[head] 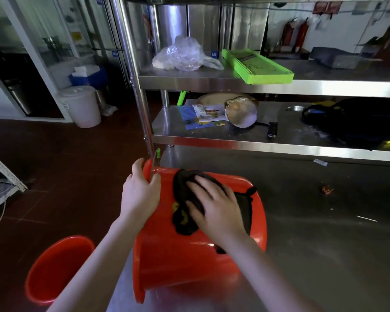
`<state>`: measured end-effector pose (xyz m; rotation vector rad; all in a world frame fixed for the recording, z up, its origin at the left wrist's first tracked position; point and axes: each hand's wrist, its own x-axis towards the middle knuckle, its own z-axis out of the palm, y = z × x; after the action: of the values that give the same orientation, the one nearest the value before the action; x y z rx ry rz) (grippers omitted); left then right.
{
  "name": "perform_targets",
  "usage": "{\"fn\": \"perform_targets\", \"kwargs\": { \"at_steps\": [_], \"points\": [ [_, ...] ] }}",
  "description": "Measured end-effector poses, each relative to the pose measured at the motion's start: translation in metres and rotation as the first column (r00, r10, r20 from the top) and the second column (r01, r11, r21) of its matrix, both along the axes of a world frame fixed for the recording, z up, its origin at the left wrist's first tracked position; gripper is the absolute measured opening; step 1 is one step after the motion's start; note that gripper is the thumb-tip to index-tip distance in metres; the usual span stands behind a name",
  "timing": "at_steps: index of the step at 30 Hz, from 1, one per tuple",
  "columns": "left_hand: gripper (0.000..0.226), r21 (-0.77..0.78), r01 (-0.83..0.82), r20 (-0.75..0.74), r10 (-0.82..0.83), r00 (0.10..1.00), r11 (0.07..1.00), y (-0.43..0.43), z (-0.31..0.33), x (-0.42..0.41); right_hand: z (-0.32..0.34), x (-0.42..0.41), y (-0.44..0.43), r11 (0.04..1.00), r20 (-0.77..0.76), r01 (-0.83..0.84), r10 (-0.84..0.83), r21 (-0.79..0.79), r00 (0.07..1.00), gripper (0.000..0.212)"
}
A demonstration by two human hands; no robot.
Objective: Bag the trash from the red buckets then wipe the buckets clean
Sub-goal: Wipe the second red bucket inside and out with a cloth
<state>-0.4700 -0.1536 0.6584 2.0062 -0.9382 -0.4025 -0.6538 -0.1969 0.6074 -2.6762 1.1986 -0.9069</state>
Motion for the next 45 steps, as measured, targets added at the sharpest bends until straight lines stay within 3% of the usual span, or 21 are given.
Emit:
{"fn": "perform_targets", "kwargs": {
  "at_steps": [2, 4, 6, 8, 10, 13, 15, 18, 23, 26, 28, 32, 34, 37, 39, 41, 42, 45],
  "points": [
    [0.058, -0.031, 0.027, 0.024, -0.026, 0.999, 0.999, 0.007, -0.004, -0.003, 0.001, -0.032, -0.029, 0.968, -0.012, 0.217, -0.217, 0.123, 0.976, 0.044],
    [0.058, -0.063, 0.042, 0.049, -0.039, 0.998, 0.997, 0.018, -0.01, -0.008, 0.007, -0.057, -0.058, 0.845, -0.057, 0.368, -0.376, 0.387, 0.925, 0.04],
    [0.056, -0.105, 0.046, 0.032, -0.043, 0.999, 0.993, 0.027, -0.016, -0.012, 0.013, -0.056, -0.068, 0.781, -0.101, 0.391, -0.394, 0.488, 0.914, 0.039],
    [0.053, -0.157, 0.042, -0.025, -0.046, 0.999, 0.987, 0.029, -0.016, -0.012, 0.018, -0.023, -0.052, 0.89, -0.114, 0.316, -0.295, 0.329, 0.949, 0.037],
    [0.048, -0.192, 0.036, -0.046, -0.046, 0.998, 0.981, 0.03, -0.012, -0.011, 0.022, 0.027, -0.019, 0.981, -0.028, 0.11, -0.107, 0.161, 0.994, 0.038],
    [0.038, -0.261, 0.006, -0.091, -0.03, 0.995, 0.965, 0.038, -0.01, -0.005, 0.026, 0.076, 0.017, 0.987, -0.007, -0.15, 0.15, 0.061, 0.989, 0.043],
    [0.036, -0.28, -0.012, -0.101, -0.017, 0.995, 0.96, 0.051, -0.015, 0.004, 0.023, 0.07, 0.01, 0.981, -0.044, -0.188, 0.19, 0.035, 0.981, 0.046],
    [0.038, -0.249, -0.01, -0.081, -0.011, 0.997, 0.969, 0.066, -0.027, 0.018, 0.003, 0.025, -0.014, 0.999, -0.036, -0.01, 0.012, 0.037, 0.999, 0.046],
    [0.038, -0.277, 0.008, -0.097, -0.036, 0.995, 0.961, 0.074, -0.034, 0.021, 0.0, 0.003, -0.055, 0.885, -0.102, 0.33, -0.314, 0.329, 0.944, 0.044],
    [0.038, -0.286, -0.005, -0.094, -0.023, 0.995, 0.958, 0.073, -0.036, 0.02, 0.012, 0.049, -0.031, 0.947, -0.039, 0.268, -0.266, 0.178, 0.963, 0.039],
    [0.038, -0.29, -0.01, -0.06, -0.008, 0.998, 0.957, 0.073, -0.038, 0.021, 0.017, 0.083, 0.0, 0.992, 0.044, 0.111, -0.114, 0.064, 0.993, 0.039],
    [0.035, -0.315, 0.01, -0.027, -0.019, 0.999, 0.949, 0.079, -0.041, 0.023, 0.017, 0.104, 0.026, 0.985, -0.026, -0.174, 0.174, -0.004, 0.984, 0.045],
    [0.034, -0.324, 0.006, 0.0, -0.006, 1.0, 0.946, 0.083, -0.044, 0.02, 0.013, 0.086, 0.011, 0.987, -0.019, -0.157, 0.157, -0.025, 0.987, 0.046],
    [0.035, -0.344, -0.03, -0.005, 0.03, 1.0, 0.939, 0.093, -0.052, 0.012, 0.008, 0.037, -0.025, 0.992, -0.022, 0.094, -0.092, 0.084, 0.996, 0.045],
    [0.037, -0.367, -0.03, -0.005, 0.031, 1.0, 0.93, 0.101, -0.056, 0.007, 0.008, 0.0, -0.056, 0.903, -0.062, 0.268, -0.263, 0.335, 0.963, 0.041],
    [0.038, -0.387, -0.022, 0.009, 0.028, 1.0, 0.922, 0.104, -0.058, 0.005, 0.011, -0.021, -0.074, 0.773, -0.081, 0.31, -0.321, 0.554, 0.944, 0.041],
    [0.038, -0.393, -0.021, 0.012, 0.028, 1.0, 0.919, 0.104, -0.058, 0.005, 0.013, -0.02, -0.075, 0.762, -0.1, 0.307, -0.307, 0.57, 0.947, 0.04],
    [0.036, -0.385, -0.025, 0.0, 0.028, 1.0, 0.922, 0.099, -0.058, 0.009, 0.02, 0.03, -0.047, 0.928, -0.108, 0.196, -0.17, 0.316, 0.98, 0.04]
  ]
}}
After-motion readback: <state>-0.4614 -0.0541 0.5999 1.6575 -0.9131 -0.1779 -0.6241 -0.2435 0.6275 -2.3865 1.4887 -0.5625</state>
